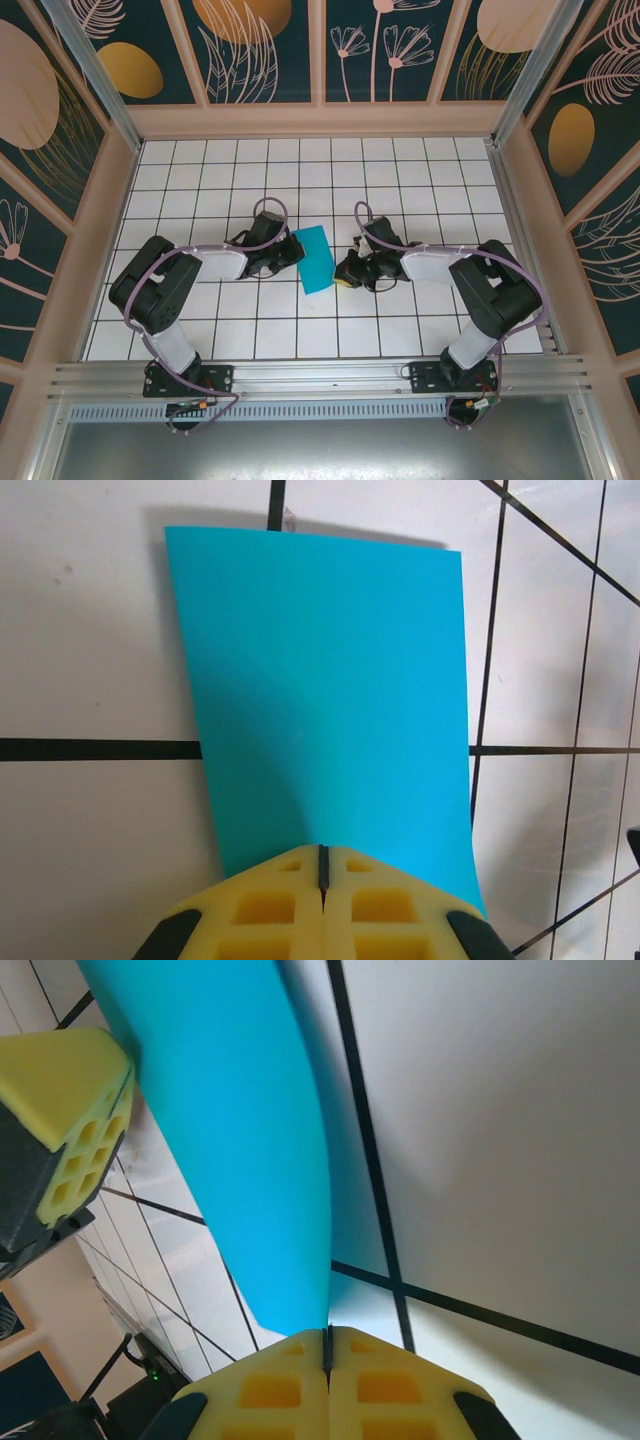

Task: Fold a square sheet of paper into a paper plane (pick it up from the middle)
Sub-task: Third fold the triangle at the center of the table.

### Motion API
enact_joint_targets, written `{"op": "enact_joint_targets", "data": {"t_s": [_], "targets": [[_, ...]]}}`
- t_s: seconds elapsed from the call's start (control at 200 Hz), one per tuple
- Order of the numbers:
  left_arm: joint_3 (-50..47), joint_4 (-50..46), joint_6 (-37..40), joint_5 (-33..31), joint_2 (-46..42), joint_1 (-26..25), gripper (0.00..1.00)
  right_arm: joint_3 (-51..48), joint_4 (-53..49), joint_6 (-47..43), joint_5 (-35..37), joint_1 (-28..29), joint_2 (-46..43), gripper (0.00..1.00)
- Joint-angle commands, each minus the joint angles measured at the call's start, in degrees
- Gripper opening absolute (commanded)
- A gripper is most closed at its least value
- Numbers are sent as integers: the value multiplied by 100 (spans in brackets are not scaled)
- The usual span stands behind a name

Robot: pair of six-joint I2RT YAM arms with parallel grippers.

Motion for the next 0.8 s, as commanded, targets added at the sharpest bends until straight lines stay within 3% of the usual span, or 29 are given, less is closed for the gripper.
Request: {"op": "enact_joint_targets", "data": {"t_s": [0.0, 0.37, 0.54, 0.675, 0.791], "targets": [[-55, -39, 94, -43, 169, -34, 6, 42, 232, 226, -100, 61, -57, 0], [27, -334, 201, -67, 408, -29, 4, 619, 745, 69, -225, 287, 362, 0], [43, -147, 152, -124, 21, -34, 7, 920, 879, 47, -128, 340, 747, 0], [173, -185, 173, -618, -502, -32, 9, 1044, 1014, 14, -68, 354, 989, 0], [406, -698, 133, -1128, -393, -26, 8, 1126, 1049, -45, -59, 367, 1139, 0]]}}
